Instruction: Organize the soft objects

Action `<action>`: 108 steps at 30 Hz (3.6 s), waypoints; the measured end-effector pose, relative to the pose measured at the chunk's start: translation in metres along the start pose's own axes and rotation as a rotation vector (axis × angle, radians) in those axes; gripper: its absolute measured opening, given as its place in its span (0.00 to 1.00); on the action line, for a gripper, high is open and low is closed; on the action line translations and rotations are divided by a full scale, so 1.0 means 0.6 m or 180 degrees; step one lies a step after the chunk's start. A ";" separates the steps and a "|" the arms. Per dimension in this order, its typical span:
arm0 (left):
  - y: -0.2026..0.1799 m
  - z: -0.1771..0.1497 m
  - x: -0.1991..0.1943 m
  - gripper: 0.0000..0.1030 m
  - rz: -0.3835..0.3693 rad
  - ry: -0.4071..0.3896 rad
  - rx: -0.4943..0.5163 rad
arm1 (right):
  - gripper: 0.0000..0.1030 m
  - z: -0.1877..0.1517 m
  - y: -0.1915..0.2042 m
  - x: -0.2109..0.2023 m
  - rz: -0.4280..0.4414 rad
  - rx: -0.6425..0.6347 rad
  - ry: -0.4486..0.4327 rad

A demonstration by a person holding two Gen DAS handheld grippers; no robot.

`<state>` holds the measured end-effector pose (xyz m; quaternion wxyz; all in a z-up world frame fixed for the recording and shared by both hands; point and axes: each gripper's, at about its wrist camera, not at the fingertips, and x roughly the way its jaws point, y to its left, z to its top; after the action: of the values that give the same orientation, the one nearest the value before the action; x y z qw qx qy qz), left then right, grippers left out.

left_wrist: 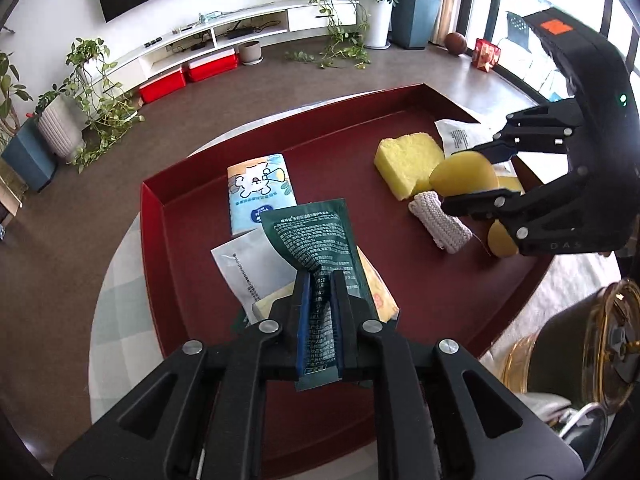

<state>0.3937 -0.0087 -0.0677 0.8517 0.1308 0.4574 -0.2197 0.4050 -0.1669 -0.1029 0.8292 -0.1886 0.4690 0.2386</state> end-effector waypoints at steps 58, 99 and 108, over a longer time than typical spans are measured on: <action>-0.254 -0.337 -0.389 1.00 0.0988 -0.1171 -0.1013 | 0.78 -0.337 0.320 -0.397 -0.1130 0.1291 -0.1069; -0.237 -0.355 -0.330 1.00 0.0966 -0.0807 -0.1281 | 0.78 -0.361 0.339 -0.387 -0.1126 0.1347 -0.1086; -0.242 -0.350 -0.334 1.00 0.1042 -0.0832 -0.1246 | 0.78 -0.362 0.335 -0.388 -0.1146 0.1336 -0.1084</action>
<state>0.0731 0.0048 -0.0178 0.9366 0.0066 0.3503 -0.0017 0.0367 -0.1706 -0.0248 0.9454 -0.0507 0.3216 0.0143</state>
